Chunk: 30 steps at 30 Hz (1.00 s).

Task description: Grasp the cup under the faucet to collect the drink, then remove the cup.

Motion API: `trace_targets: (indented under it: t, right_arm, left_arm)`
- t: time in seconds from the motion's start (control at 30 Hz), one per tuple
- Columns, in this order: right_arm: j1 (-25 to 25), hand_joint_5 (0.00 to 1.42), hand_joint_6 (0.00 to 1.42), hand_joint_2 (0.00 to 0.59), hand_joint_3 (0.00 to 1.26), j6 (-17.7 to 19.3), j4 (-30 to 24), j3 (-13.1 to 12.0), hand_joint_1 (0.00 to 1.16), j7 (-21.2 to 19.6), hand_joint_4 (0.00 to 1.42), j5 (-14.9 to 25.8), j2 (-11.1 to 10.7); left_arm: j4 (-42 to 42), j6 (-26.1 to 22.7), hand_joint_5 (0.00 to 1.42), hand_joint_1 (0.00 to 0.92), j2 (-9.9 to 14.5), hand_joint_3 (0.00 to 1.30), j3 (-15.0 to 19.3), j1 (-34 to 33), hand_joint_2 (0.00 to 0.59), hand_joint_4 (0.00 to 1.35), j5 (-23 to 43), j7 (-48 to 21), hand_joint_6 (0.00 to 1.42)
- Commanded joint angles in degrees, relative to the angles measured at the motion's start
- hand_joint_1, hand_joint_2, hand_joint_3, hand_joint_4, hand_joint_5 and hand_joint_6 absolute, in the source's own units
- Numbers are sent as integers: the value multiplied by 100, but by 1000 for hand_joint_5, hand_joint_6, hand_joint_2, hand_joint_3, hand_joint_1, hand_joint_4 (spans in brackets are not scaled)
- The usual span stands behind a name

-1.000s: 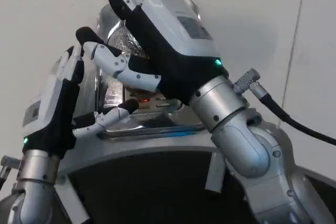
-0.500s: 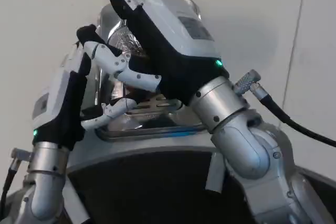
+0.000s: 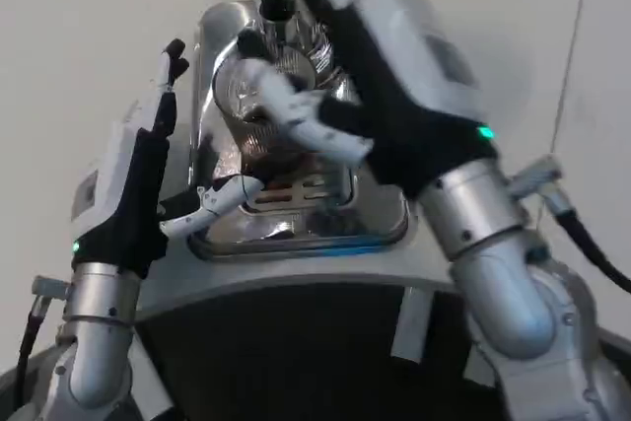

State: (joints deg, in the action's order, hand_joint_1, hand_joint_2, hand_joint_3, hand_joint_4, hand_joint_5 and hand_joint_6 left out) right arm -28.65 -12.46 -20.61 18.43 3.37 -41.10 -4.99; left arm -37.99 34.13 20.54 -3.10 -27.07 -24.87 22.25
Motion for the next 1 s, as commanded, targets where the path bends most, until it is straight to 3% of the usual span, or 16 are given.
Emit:
trace_targets:
  t: [0.03, 0.2, 0.4, 0.57, 0.67, 0.83, 1.0]
  right_arm:
    - [78, 0, 0, 527, 0, 31, -192, -197, 356, -215, 0, -173, -47]
    - [111, 0, 0, 524, 0, 3, -375, -229, 356, -117, 0, -700, -352]
    - [196, 0, 0, 518, 0, -282, -643, -294, 353, 161, 0, -1057, -383]
    - [83, 0, 0, 484, 0, -993, -797, -496, 365, 744, 0, -1471, -404]
    - [-47, 0, 0, 474, 0, -1326, -962, -553, 381, 1248, 0, -1887, -533]
    - [-114, 0, 0, 473, 0, -1515, -1103, -579, 391, 1883, 0, -2316, -691]
    - [-74, 0, 0, 473, 0, -1487, -1135, -525, 396, 2320, 0, -2469, -742]
  left_arm:
    - [-157, 159, 53, 394, -54, 0, -22, -25, 68, 0, 105, -26, 76]
    - [-237, 170, 51, 314, -70, 0, -57, -68, 46, 0, 111, -69, 72]
    - [-326, 161, 45, 305, -114, 0, -121, -146, 45, 0, 73, -53, 64]
    - [-453, 143, 41, 304, -196, 0, -157, -247, 46, 0, 33, 53, 60]
    - [-523, 146, 40, 306, -256, 0, -159, -291, 47, 0, 59, 103, 59]
    - [-627, 123, 39, 312, -340, 0, -196, -365, 46, 0, 15, 193, 57]
    - [-746, 116, 38, 317, -360, 0, -221, -426, 45, 0, -7, 305, 62]
